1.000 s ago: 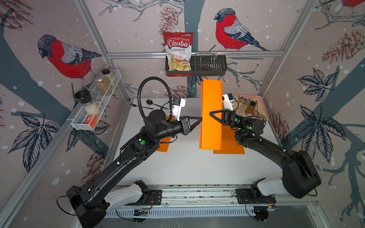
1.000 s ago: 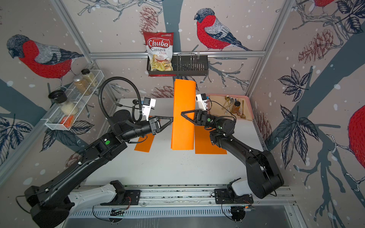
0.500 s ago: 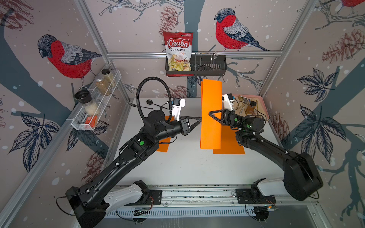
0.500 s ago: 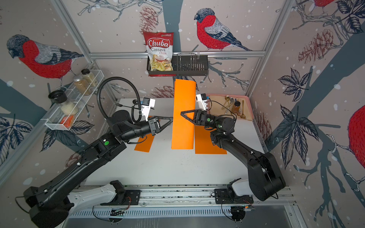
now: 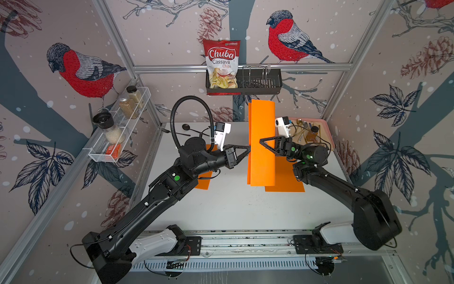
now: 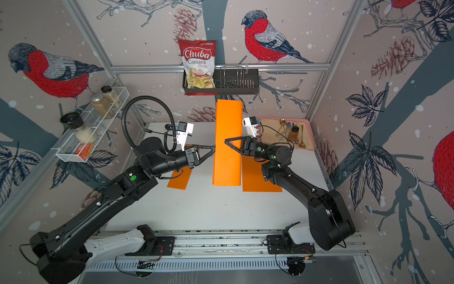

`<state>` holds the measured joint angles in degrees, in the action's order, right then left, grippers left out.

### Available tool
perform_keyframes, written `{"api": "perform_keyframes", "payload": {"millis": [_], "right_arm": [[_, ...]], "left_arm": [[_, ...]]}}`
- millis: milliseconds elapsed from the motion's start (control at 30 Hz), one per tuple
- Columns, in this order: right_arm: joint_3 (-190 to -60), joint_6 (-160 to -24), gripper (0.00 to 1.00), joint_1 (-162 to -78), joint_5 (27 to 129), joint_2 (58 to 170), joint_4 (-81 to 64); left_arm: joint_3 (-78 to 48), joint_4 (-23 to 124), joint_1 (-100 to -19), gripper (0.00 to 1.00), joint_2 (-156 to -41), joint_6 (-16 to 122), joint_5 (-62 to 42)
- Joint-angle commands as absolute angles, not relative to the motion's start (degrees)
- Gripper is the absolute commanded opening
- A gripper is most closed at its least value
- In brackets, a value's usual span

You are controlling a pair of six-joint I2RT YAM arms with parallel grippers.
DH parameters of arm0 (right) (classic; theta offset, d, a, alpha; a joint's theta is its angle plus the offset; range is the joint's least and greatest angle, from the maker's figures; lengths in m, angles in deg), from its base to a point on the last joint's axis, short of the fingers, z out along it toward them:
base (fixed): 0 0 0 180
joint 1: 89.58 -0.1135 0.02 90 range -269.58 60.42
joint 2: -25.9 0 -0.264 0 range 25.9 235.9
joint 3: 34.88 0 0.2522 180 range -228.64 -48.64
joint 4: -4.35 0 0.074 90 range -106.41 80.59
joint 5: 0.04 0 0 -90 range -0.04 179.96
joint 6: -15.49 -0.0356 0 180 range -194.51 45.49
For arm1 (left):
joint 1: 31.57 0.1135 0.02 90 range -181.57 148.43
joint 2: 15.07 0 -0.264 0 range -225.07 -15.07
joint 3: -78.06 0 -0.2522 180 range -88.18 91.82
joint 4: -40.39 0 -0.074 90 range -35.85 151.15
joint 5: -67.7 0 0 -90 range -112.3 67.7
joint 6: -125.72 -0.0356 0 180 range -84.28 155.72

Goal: Fold the rectangular paper in half along the long edge
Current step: Fold the paper.

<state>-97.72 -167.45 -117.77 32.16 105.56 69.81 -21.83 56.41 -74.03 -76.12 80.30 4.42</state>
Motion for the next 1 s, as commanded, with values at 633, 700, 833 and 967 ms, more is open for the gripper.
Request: {"api": "perform_keyframes", "payload": {"millis": [633,700,833,967], "right_arm": [[-98.3,-168.8,0.32,-118.2,32.4,105.3,73.8],[-98.5,-168.7,0.32,-118.3,32.4,105.3,73.7],[-98.7,-168.4,0.32,-118.5,32.4,105.2,73.2],[-99.1,-167.3,0.32,-118.9,32.6,105.3,72.1]], "left_arm": [[-19.6,60.1,-74.4,0.32,-75.9,77.0,1.0],[-19.6,59.6,-74.5,0.33,-76.0,77.2,1.4],[-20.2,58.0,-75.0,0.32,-76.3,78.1,2.2],[-20.7,57.7,-75.9,0.33,-76.8,78.3,1.8]]}}
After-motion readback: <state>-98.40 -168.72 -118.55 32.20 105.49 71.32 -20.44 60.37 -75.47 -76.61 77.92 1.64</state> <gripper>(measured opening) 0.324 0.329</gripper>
